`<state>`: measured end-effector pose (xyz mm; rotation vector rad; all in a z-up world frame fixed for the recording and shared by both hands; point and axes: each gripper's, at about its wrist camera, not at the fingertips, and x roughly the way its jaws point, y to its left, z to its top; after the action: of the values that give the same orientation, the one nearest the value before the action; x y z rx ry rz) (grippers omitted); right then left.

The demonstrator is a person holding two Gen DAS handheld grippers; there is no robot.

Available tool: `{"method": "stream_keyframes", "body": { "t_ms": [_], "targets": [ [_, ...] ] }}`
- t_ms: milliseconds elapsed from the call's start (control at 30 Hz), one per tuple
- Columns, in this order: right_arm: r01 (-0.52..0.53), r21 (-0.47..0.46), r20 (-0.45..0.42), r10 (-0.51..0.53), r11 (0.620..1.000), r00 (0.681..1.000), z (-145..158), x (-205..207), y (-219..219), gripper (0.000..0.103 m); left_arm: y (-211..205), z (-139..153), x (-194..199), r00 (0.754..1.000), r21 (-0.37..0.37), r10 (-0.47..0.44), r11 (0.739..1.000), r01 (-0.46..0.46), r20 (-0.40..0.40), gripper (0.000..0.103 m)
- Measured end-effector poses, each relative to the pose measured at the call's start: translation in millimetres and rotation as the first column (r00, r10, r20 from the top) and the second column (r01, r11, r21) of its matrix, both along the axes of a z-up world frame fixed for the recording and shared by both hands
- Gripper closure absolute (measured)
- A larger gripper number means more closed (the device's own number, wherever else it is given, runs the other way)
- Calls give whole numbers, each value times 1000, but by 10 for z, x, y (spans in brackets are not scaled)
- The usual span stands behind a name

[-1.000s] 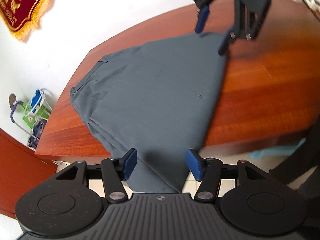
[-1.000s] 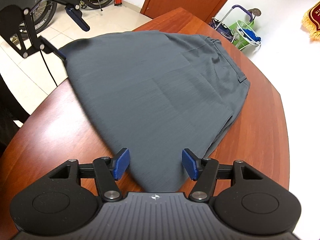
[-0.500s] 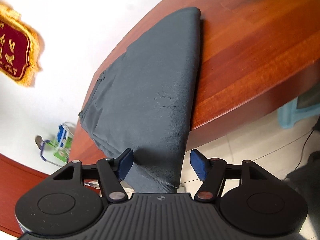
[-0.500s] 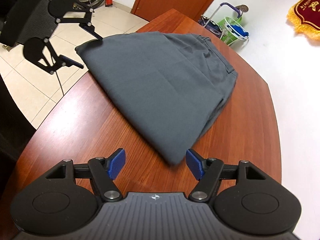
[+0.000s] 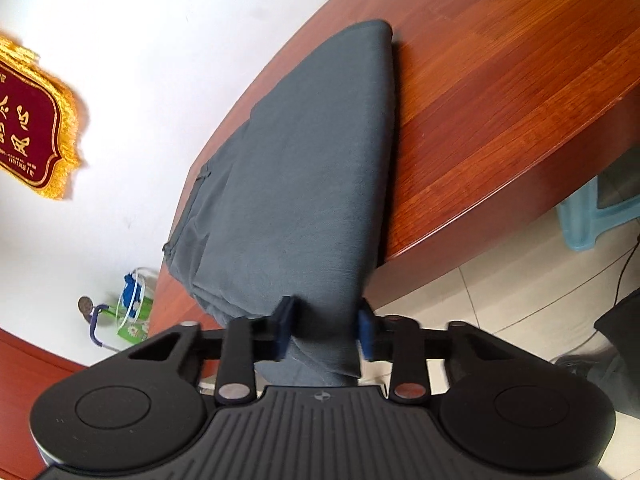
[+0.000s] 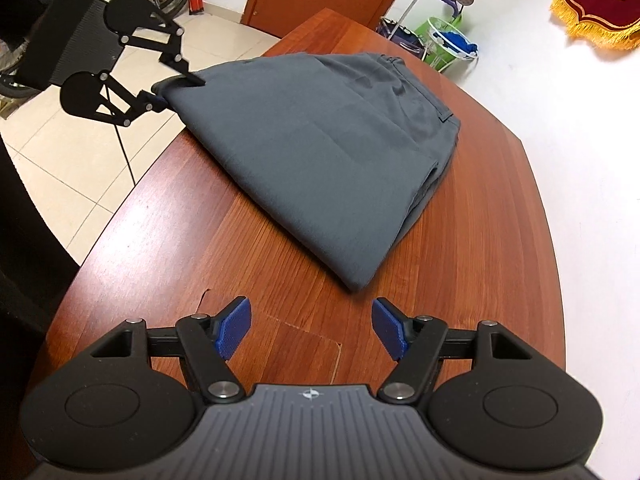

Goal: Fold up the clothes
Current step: 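Grasp the folded bundle edge with the left gripper while the right gripper grasps beside it, then lift the bundle edge with both grippers and fold it over the bundle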

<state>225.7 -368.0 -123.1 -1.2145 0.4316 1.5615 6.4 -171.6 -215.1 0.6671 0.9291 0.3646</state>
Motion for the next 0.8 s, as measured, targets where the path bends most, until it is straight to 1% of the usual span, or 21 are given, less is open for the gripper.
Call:
{"method": "stream_keyframes", "body": {
  "t_ms": [33, 100, 200, 367, 400, 600, 767, 800],
  "targets": [
    [-4, 4, 0, 4, 1000, 1000, -2, -14, 26, 29, 6, 20, 7, 1000, -12, 4, 1000, -4, 10, 85],
    [-11, 12, 1, 11, 1000, 1000, -5, -42, 82, 29, 66, 141, -14, 999, -40, 11, 999, -9, 50, 91],
    [-21, 27, -1, 21, 999, 1000, -13, -78, 172, 29, 136, 288, -26, 995, -62, 17, 998, -11, 97, 93],
    [-60, 72, -4, 60, 996, 998, -86, -258, 446, 29, 250, 518, -13, 986, -84, 38, 996, -25, 162, 93],
    [-70, 78, -2, 71, 994, 997, -101, -288, 483, 29, 195, 552, -40, 983, -89, 45, 996, -29, 176, 93],
    [-141, 140, 38, 137, 980, 990, -280, -574, 759, 29, 201, 749, -12, 969, -117, 76, 992, -49, 234, 94],
    [-131, 168, 62, 122, 977, 991, -437, -620, 932, 32, 298, 867, 16, 957, -146, 112, 986, -75, 267, 94],
    [-125, 171, 72, 114, 977, 991, -461, -612, 942, 36, 320, 883, 16, 954, -149, 119, 986, -80, 274, 94]
  ]
}}
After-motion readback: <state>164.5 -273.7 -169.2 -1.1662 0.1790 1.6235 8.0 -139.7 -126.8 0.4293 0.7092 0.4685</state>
